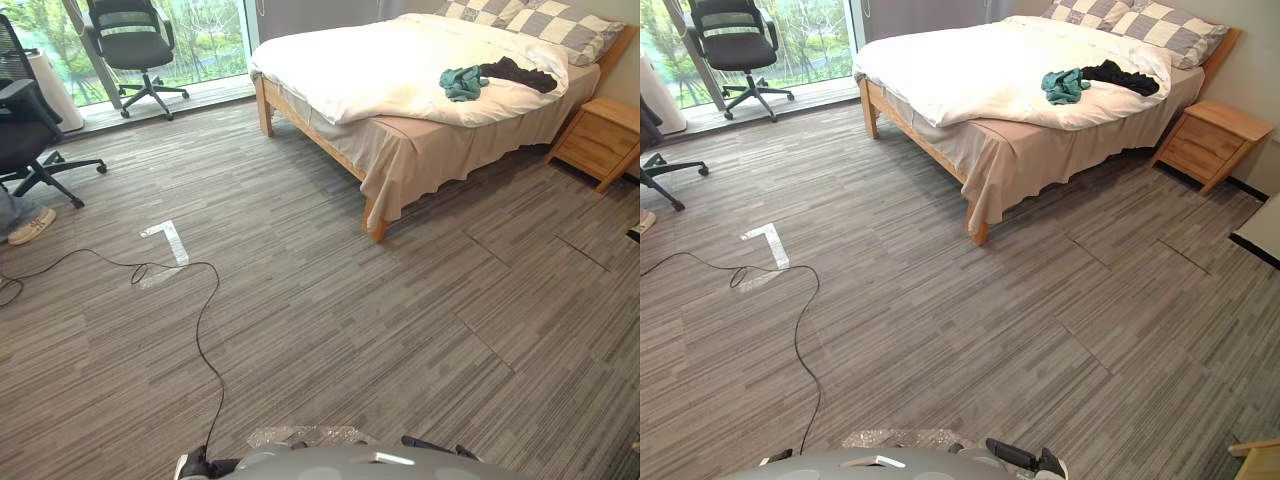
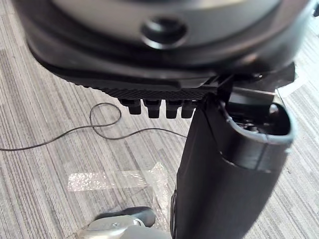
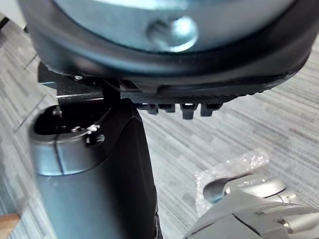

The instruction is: Tidy up the quilt and then pick up the clothes from the bed and put them into the laundry hamper

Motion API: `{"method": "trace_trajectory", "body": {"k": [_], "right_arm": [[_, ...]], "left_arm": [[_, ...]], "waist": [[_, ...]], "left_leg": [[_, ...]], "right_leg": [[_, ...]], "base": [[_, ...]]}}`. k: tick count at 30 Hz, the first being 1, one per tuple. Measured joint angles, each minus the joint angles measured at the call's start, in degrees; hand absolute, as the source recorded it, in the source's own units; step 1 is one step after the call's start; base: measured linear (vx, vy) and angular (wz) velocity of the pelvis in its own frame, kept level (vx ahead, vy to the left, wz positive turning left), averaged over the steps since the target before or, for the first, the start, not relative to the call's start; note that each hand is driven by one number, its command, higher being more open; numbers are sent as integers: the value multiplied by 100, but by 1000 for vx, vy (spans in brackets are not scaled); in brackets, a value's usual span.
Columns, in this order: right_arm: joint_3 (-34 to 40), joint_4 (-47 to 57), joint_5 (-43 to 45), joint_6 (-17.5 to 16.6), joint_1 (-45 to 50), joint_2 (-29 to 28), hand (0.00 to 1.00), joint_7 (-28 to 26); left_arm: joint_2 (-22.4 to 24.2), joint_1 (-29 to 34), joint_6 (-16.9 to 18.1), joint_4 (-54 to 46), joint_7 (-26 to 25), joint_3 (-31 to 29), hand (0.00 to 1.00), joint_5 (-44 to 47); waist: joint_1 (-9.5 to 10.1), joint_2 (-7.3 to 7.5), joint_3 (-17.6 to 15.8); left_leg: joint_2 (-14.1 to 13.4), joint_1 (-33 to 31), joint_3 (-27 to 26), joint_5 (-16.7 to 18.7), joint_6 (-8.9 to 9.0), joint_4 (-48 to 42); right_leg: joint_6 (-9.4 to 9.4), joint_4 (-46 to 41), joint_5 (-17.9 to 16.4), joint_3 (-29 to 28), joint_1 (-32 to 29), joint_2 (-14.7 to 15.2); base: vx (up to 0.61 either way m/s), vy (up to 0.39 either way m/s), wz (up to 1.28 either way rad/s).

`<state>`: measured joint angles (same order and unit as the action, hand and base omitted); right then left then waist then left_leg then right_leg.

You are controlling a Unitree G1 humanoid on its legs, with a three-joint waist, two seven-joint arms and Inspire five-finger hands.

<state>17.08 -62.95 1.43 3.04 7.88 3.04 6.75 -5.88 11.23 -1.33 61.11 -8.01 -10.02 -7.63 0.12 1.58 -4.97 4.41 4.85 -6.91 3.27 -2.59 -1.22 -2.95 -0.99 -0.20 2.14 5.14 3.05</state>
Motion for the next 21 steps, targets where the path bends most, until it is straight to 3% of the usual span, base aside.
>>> {"method": "trace_trajectory", "body": {"k": [4, 8, 21], "right_arm": [[39, -37, -63, -2, -30, -20, 100, -1], [45, -49, -67, -2, -117, -35, 100, 0], [40, -99, -70, -1, -147, -21, 100, 8]], "left_arm": [[-51, -28, 1, 39, -5, 159, 100, -15], [-85, -59, 2, 42, -5, 247, 100, -33], [-157, -186, 5, 152, -8, 474, 100, -207]], "waist": [[-18, 24, 6], [-28, 32, -154], [-41, 9, -213]], "left_leg": [[55, 470, 37, -279, -105, 618], [90, 601, 32, -276, -100, 608], [77, 636, -90, -250, -50, 641]], "right_leg": [[7, 143, -1, 75, 232, 6], [7, 219, -1, 79, 388, 33], [-5, 268, -32, 29, 373, 29]], "base": [[124, 31, 4], [51, -2, 1], [-78, -11, -4]]}}
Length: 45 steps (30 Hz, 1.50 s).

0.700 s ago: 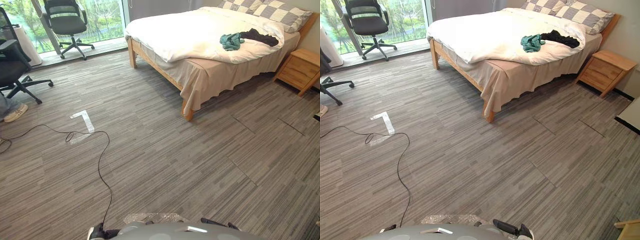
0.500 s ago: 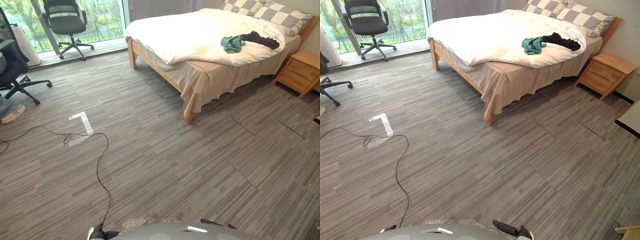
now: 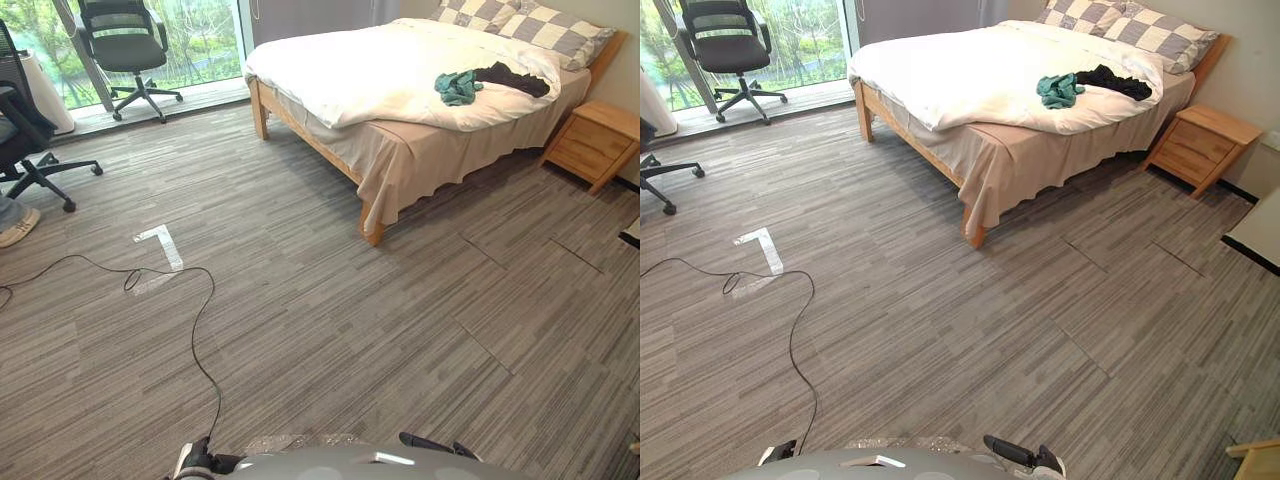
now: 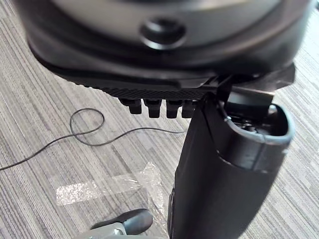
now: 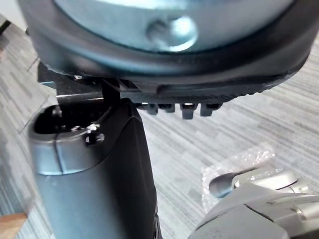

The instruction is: Tidy up the quilt and then pick up the clothes from the bed and put them into the laundry hamper

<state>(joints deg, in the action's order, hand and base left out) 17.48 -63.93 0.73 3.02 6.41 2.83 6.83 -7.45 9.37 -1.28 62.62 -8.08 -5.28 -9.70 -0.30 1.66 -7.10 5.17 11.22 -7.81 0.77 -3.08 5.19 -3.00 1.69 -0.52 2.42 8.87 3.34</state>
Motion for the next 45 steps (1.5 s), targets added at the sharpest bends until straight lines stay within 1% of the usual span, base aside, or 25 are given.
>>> {"method": "trace_trajectory", "body": {"k": [8, 9, 12, 14, 17, 19, 21, 22, 23, 24, 25, 26, 27, 28, 29, 31, 32, 33, 34, 35, 36, 38, 41, 44, 45], "right_arm": [[99, 114, 5, 4, 38, -34, 100, 22], [104, 243, 10, 0, 61, -48, 100, 34], [145, 420, 116, -32, 64, -121, 100, 82], [495, 634, 259, -69, -2, -267, 100, 112], [663, 636, 292, -55, 73, -337, 100, 206], [792, 638, 307, -98, 77, -396, 100, 245], [947, 621, 459, -124, 55, -423, 100, 253], [935, 621, 533, -118, -18, -332, 100, 254], [853, 624, 528, -122, -66, -246, 100, 274], [819, 626, 529, -124, -70, -228, 100, 283], [766, 614, 529, -125, -46, -224, 100, 314], [744, 581, 531, -109, 44, -253, 100, 359], [775, 568, 555, -107, 48, -260, 100, 362], [798, 481, 699, -96, -107, -96, 100, 297], [799, 457, 700, -111, -177, -75, 100, 303], [910, 445, 745, -131, -315, -84, 100, 339], [964, 465, 743, -127, -344, -90, 100, 357], [942, 465, 732, -134, -344, -82, 100, 406], [942, 470, 695, -149, -325, -90, 100, 456], [938, 356, 665, -155, -433, -64, 100, 572], [919, 317, 663, -126, -515, -49, 100, 631], [631, 275, 521, -127, -744, 72, 100, 729], [617, 186, 392, -100, -1056, 90, 100, 785], [593, 245, 374, -113, -1235, 104, 100, 766], [547, 249, 273, -119, -1288, 119, 100, 769]], "left_arm": [[3, -4, 20, -34, -15, -24, 100, 1], [0, -53, 14, -50, -25, -34, 100, 2], [-44, -221, 7, -174, -71, -19, 100, 11], [-79, -524, -29, -169, -139, -27, 100, 7], [-58, -597, -23, -172, -118, -76, 100, 11], [-73, -651, -24, -171, -110, -82, 100, 10], [-57, -763, -23, -171, -74, -79, 100, 9], [-4, -829, -20, -164, -51, -43, 100, 3], [33, -913, -14, -138, -48, 45, 100, -9], [35, -924, -6, -136, -38, 76, 100, -20], [29, -904, 3, -135, -11, 122, 100, -23], [3, -871, 32, -137, 7, 146, 100, -64], [35, -865, 38, -124, 9, 139, 100, -69], [151, -933, 51, -23, 16, 126, 100, -223], [170, -953, 98, -21, 15, 123, 100, -275], [214, -1002, 149, -31, 0, 82, 100, -426], [245, -908, 200, -46, -4, -50, 100, -417], [309, -787, 261, -154, -28, -150, 100, -371], [310, -699, 285, -245, -46, -158, 100, -314], [317, -677, 324, -393, -15, -252, 100, -54], [310, -676, 328, -415, -33, -258, 100, 62], [316, -704, 399, -700, -210, -273, 100, 431], [426, -732, 441, -872, -405, -468, 100, 740], [465, -755, 497, -919, -445, -508, 100, 859], [456, -825, 475, -911, -430, -506, 100, 932]], "waist": [[15, 28, -37], [16, -22, -78], [0, 91, -216], [-71, 104, -548], [-150, 64, -664], [-172, 79, -660], [-216, 51, -675], [-341, -96, -755], [-421, -252, -845], [-463, -282, -862], [-505, -261, -863], [-547, -167, -842], [-559, -144, -856], [-581, -470, -961], [-643, -551, -954], [-766, -664, -944], [-742, -686, -932], [-652, -780, -957], [-625, -672, -938], [-563, -708, -1017], [-533, -705, -1019], [-370, -588, -1078], [-139, -507, -1163], [-75, -506, -1164], [-59, -505, -1164]], "left_leg": [[-2, -277, -258, 122, -62, -3], [-24, -312, -415, 178, -47, -5], [-24, -477, -634, 247, -43, -27], [-187, -448, -674, 514, 6, -369], [-522, -181, -691, 1036, 204, -1011], [-655, 2, -705, 1183, 334, -1037], [-822, 168, -738, 1225, 398, -975], [-1107, 292, -816, 1280, 491, -953], [-1353, 412, -939, 1358, 673, -928], [-1418, 487, -988, 1385, 757, -893], [-1445, 624, -1084, 1421, 921, -842], [-1427, 1008, -1242, 1597, 1291, -766], [-1471, 1213, -1292, 1665, 1405, -773], [-1733, 1390, -1560, 1571, 1620, -856], [-1838, 1369, -1605, 1390, 1743, -936], [-2210, 1254, -1495, 575, 1709, -1632], [-2525, 985, -1305, -97, 1399, -2574], [-2814, 512, -894, -676, 927, -3752], [-2895, 271, -755, -628, 864, -4453], [-2965, -249, -323, -295, 777, -5559], [-2879, -559, -68, -79, 836, -5922], [-2271, -1614, 166, 692, 935, -6313], [-1805, -2249, -322, 1173, 804, -5465], [-1461, -2615, -1004, 1121, 676, -3908], [-1365, -2721, -1465, 976, 496, -3299]], "right_leg": [[-10, -104, 4, -104, -388, 14], [32, -532, -127, -137, -660, 33], [-7, -1738, -476, -74, -1460, 86], [-86, -3326, -552, 131, -2160, 104], [29, -5251, -806, 594, -2682, 456], [44, -5447, -986, 871, -2834, 656], [138, -5054, -1129, 1186, -2982, 744], [165, -4203, -1128, 1394, -3062, 574], [62, -3171, -879, 1495, -3159, 386], [41, -2545, -608, 1484, -3195, 340], [24, -1663, -164, 1471, -3195, 352], [61, -713, 339, 1458, -3120, 451], [266, -828, 1095, 1522, -3122, 439], [618, -1560, 1109, 1654, -3371, 217], [712, -1856, 841, 1682, -3506, 143], [766, -2281, 173, 1639, -3477, -234], [860, -2011, -118, 1752, -3066, -515], [603, -2093, -438, 2127, -2717, -516], [635, -2164, -474, 2142, -2558, -505], [874, -2059, -626, 2155, -2128, -692], [913, -1903, -648, 2102, -1931, -773], [903, -1252, -632, 1755, -1261, -815], [920, -598, -545, 1407, -380, -815], [856, -17, -600, 1271, 270, -849], [819, 95, -689, 1266, 465, -857]], "base": [[20, 18, -15], [51, 22, -44], [106, 0, -46], [188, -52, -11], [342, -85, -1], [396, -105, -6], [403, -167, -8], [484, -269, -23], [494, -292, -27], [543, -335, -29], [608, -386, -32], [796, -529, -37], [684, -464, -64], [618, -466, -57], [533, -488, -66], [596, -570, -59], [777, -462, -88], [693, -273, -85], [671, -231, -69], [336, -122, -38], [376, -188, -43], [535, -239, -46], [489, -139, -59], [529, -32, -21], [389, 28, -3]]}}
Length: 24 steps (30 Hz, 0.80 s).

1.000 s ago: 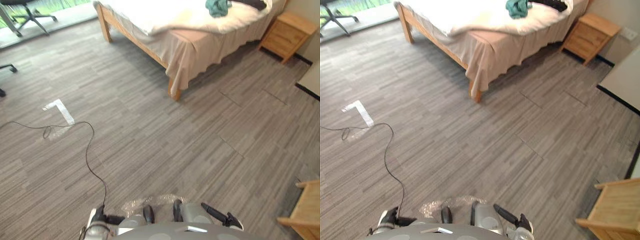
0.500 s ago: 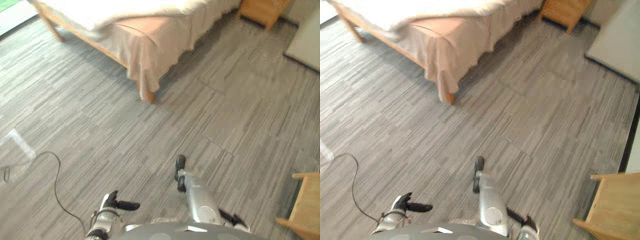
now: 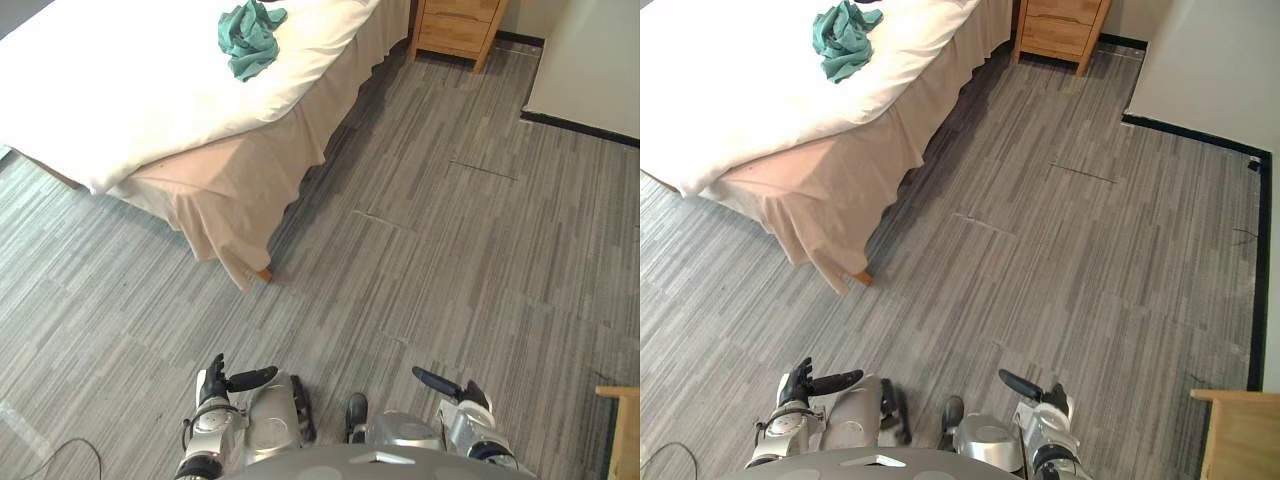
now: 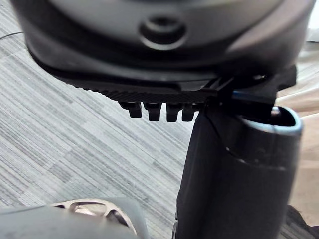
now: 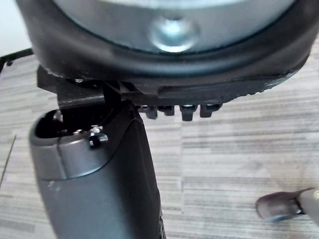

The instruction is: Tidy up the quilt and then pick up the clothes from the bed and put them into the laundry hamper

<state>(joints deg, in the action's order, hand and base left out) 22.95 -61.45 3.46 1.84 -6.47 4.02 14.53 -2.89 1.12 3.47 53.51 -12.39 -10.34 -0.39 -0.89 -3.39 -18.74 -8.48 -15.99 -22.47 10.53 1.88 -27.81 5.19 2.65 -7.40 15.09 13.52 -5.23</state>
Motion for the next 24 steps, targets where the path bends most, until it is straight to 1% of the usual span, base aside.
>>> {"method": "trace_trajectory", "body": {"k": [1, 2, 3, 4, 5, 6, 7, 8, 9, 10, 11, 12, 13, 14, 15, 16, 17, 18, 19, 20, 21, 22, 23, 24], "right_arm": [[-3, 5, -62, -1, 0, 14, 100, 2], [1, 8, -90, 0, 33, 29, 100, 11], [-2, 16, -102, 1, 123, 19, 100, 18], [-11, 14, -135, 6, 172, -11, 100, 12], [-63, -28, -313, 11, 195, -136, 100, -1], [-40, -91, -323, 13, 285, -200, 100, 3], [-9, -100, -309, 17, 361, -226, 100, -8], [136, -107, -318, 76, 440, -212, 100, -19], [123, -109, -337, 91, 578, -192, 100, 3], [116, -99, -450, 112, 675, -158, 100, 8], [120, -81, -516, 100, 723, -167, 100, 10], [118, -46, -513, 73, 715, -130, 100, 2], [111, -19, -526, 37, 707, -102, 100, 1], [50, -8, -526, -8, 665, -25, 100, -8], [-105, 10, -526, -12, 622, 22, 100, -11], [-133, 36, -526, -6, 608, 17, 100, -15], [-170, 36, -526, -9, 608, -39, 100, -29], [-174, 40, -521, -8, 684, -192, 100, -44], [-177, 40, -501, -2, 718, -236, 100, -76], [-169, 33, -496, 10, 685, -117, 100, -135], [-248, 105, -513, 4, 708, 15, 100, -140], [-287, 158, -520, 0, 700, 20, 100, -121], [-376, 162, -516, 5, 711, 17, 100, -157], [-391, 163, -513, 13, 726, 24, 100, -174]], "left_arm": [[0, -27, -17, 23, -4, 0, 100, 15], [2, -62, -25, 47, -10, 4, 100, 27], [1, -60, -53, 57, -11, -4, 100, 29], [-4, -64, -77, 57, -2, -41, 100, 40], [-100, -90, -99, 151, 7, -138, 100, 25], [-140, -89, -78, 253, 6, -111, 100, 16], [-142, -92, -92, 286, 9, -91, 100, -15], [-185, -128, -149, 378, 21, 45, 100, -20], [-160, -157, -185, 532, 46, 147, 100, -21], [-136, -146, -211, 600, 44, 157, 100, -25], [-143, -148, -233, 642, 35, 171, 100, -24], [-138, -148, -240, 675, 25, 201, 100, -24], [-116, -141, -249, 675, 21, 227, 100, -24], [-116, -126, -248, 669, 9, 265, 100, -24], [-129, -80, -242, 666, -2, 264, 100, -25], [-140, -66, -241, 668, -9, 264, 100, -24], [-143, -38, -239, 669, -14, 232, 100, -25], [-108, 45, -227, 656, -14, -49, 100, -23], [-90, 53, -226, 654, -5, -266, 100, -21], [90, -12, -247, 696, -8, -496, 100, -7], [427, 30, -229, 645, -12, -935, 100, -7], [470, 37, -235, 615, 5, -1035, 100, -24], [504, 42, -239, 616, 14, -1159, 100, -41], [531, 42, -234, 603, 14, -1225, 100, -53]], "waist": [[15, -2, 0], [63, -6, 3], [79, -4, 14], [112, 6, 47], [113, 249, 100], [33, 339, 169], [8, 368, 182], [-117, 432, 209], [-163, 433, 201], [-176, 379, 206], [-200, 345, 193], [-224, 267, 192], [-228, 170, 183], [-219, 109, 203], [-218, 104, 260], [-219, 161, 291], [-198, 272, 362], [-121, 514, 494], [-92, 586, 530], [-58, 363, 482], [72, 144, 611], [73, 119, 618], [53, 99, 637], [58, 92, 648]], "left_leg": [[44, -53, -340, -126, -103, 273], [175, -54, -841, -291, -418, 629], [336, -43, -997, -468, -891, 809], [408, -16, -842, -704, -1293, 779], [582, 109, -847, -574, -1306, 724], [748, 355, -665, -478, -1309, 1040], [847, 543, -448, -466, -1223, 1251], [1035, 936, -29, -471, -1083, 1592], [1160, 1383, 343, -431, -1001, 1771], [1171, 1821, 741, -387, -928, 1936], [1121, 2085, 962, -375, -902, 2027], [993, 2257, 1170, -327, -818, 2038], [886, 2337, 1288, -289, -752, 2035], [688, 2464, 1432, -252, -599, 2031], [570, 2522, 1495, -239, -301, 2031], [536, 2559, 1500, -210, -165, 2035], [466, 2625, 1517, -68, 73, 2043], [415, 2721, 1525, 229, 410, 2051], [353, 2793, 1546, 386, 544, 2030], [107, 2854, 1555, 449, 637, 2014], [-229, 2760, 1455, 241, 758, 1991], [-313, 2791, 1437, 130, 762, 2000], [-475, 2876, 1436, -143, 795, 2098], [-553, 2923, 1444, -270, 811, 2136]], "right_leg": [[-43, 42, -60, 3, 113, -13], [-150, 58, -214, 11, 325, -53], [-291, 13, -387, 42, 567, -128], [-357, -157, -539, 26, 607, -114], [-558, -986, -789, 160, 378, 108], [-732, -2479, -767, 415, -209, 322], [-992, -3340, -567, 550, -545, 495], [-1149, -4900, -197, 556, -1090, 894], [-874, -5754, -381, 673, -1310, 1254], [-625, -5904, -555, 800, -1456, 1504], [-577, -5706, -703, 856, -1577, 1613], [-560, -5331, -807, 869, -1734, 1630], [-583, -5010, -850, 837, -1877, 1629], [-639, -4201, -817, 688, -2146, 1609], [-899, -3096, -608, 366, -2336, 1550], [-976, -2468, -414, 88, -2387, 1540], [-968, -1487, 81, -629, -2486, 1534], [-1068, -935, 831, -1461, -2575, 1617], [-1279, -1078, 1441, -1565, -2566, 1585], [-1174, -1325, 1291, -1448, -2567, 1379], [-1024, -1723, 904, -1315, -2676, 1157], [-935, -1913, 763, -1188, -2679, 1127], [-765, -2183, 505, -865, -2560, 1106], [-708, -2234, 414, -721, -2459, 1090]], "base": [[401, 41, 2], [550, 77, 9], [570, 79, 3], [718, 84, 12], [622, 89, 35], [624, 103, 62], [618, 103, 111], [643, 43, 155], [792, -27, 196], [795, -115, 179], [748, -193, 148], [476, -151, 113], [441, -186, 112], [529, -293, 112], [626, -369, 108], [610, -443, 113], [621, -571, 133], [629, -619, 136], [430, -443, 104], [335, -388, 64], [293, -347, 51], [418, -522, 76], [236, -344, 79], [265, -420, 109]]}}
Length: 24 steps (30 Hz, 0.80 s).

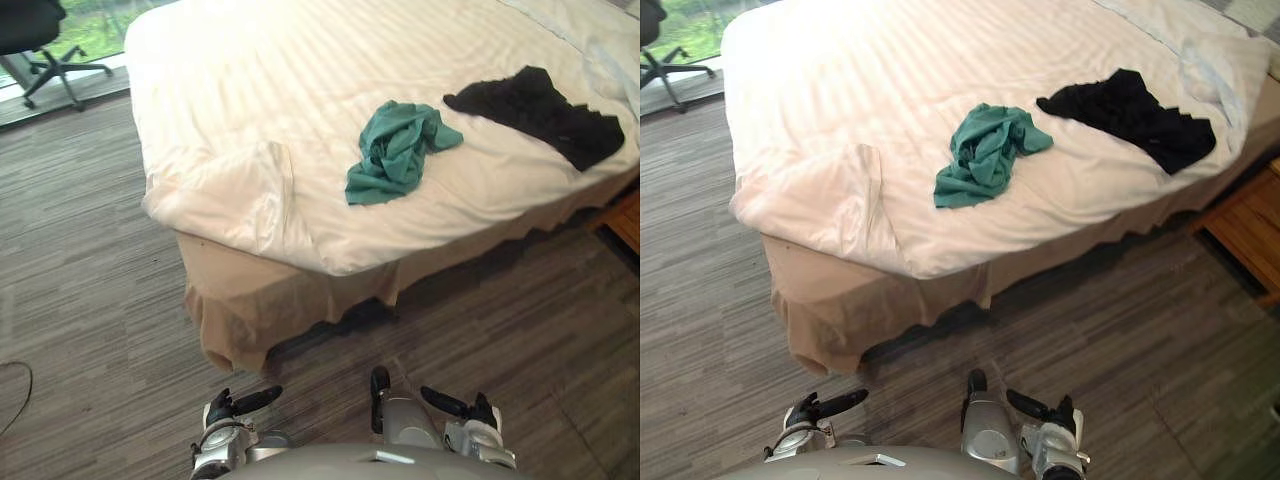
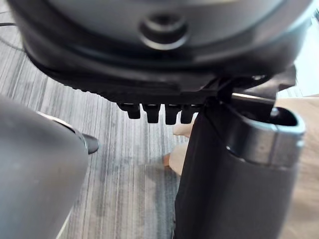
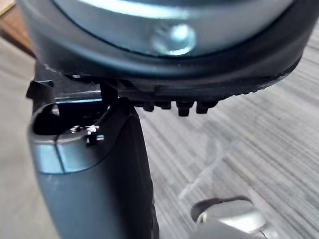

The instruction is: Tidy up the quilt and then pick up the clothes from the bed and put them into the laundry hamper

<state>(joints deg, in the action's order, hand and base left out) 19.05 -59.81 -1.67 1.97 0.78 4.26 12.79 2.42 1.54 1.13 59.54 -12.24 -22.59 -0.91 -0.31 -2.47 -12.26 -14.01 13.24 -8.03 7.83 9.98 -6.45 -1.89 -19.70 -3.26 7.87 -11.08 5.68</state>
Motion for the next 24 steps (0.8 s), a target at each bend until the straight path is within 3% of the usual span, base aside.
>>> {"method": "trace_trajectory", "body": {"k": [3, 6, 8, 12, 18, 22, 24], "right_arm": [[-241, 64, -9, -22, 21, 36, 100, -48], [-337, 169, -6, -25, 62, 37, 100, -76], [-330, 91, -3, -21, 65, 71, 100, -94], [-176, -20, 12, -17, 43, 54, 100, -130], [137, -309, 19, 15, 141, 31, 100, -108], [146, -327, 32, 4, 174, 31, 100, -76], [130, -336, 130, -14, 205, 38, 100, 18]], "left_arm": [[118, 91, 18, -213, 34, -213, 100, 33], [115, 113, 11, -224, 30, -143, 100, 81], [87, 123, 13, -193, 24, 65, 100, 103], [-73, 117, 6, -31, 48, 447, 100, 102], [-190, 141, 6, 18, -30, 477, 100, 126], [-239, 275, 68, 23, -268, 467, 100, 790], [-228, 344, 244, 21, -457, 249, 100, 1697]], "waist": [[42, -16, 37], [21, 1, 41], [47, -21, 63], [28, -75, 168], [-4, 60, 272], [-34, 40, 305], [-56, 14, 326]], "left_leg": [[-299, -60, -58, -470, -142, 60], [-353, -276, -716, -610, -253, -48], [-266, -284, -1087, -610, -255, 10], [-10, -287, -1039, -498, -348, 354], [389, -248, -863, -460, -213, 517], [519, -139, -879, -450, -224, 603], [527, -61, -870, -450, -222, 669]], "right_leg": [[169, 155, -216, 698, 461, -38], [156, 456, -225, 1209, 812, 85], [26, 516, -267, 1427, 976, 211], [-180, 740, -138, 1215, 1026, 219], [-422, 1564, 429, 953, 1485, 367], [-480, 1925, 623, 916, 1688, 415], [-479, 2044, 663, 929, 1791, 399]], "base": [[142, -377, 110], [-9, -150, 99], [-57, 30, 75], [-66, 102, 36], [4, 150, 21], [29, 57, -4], [31, 11, 1]]}}
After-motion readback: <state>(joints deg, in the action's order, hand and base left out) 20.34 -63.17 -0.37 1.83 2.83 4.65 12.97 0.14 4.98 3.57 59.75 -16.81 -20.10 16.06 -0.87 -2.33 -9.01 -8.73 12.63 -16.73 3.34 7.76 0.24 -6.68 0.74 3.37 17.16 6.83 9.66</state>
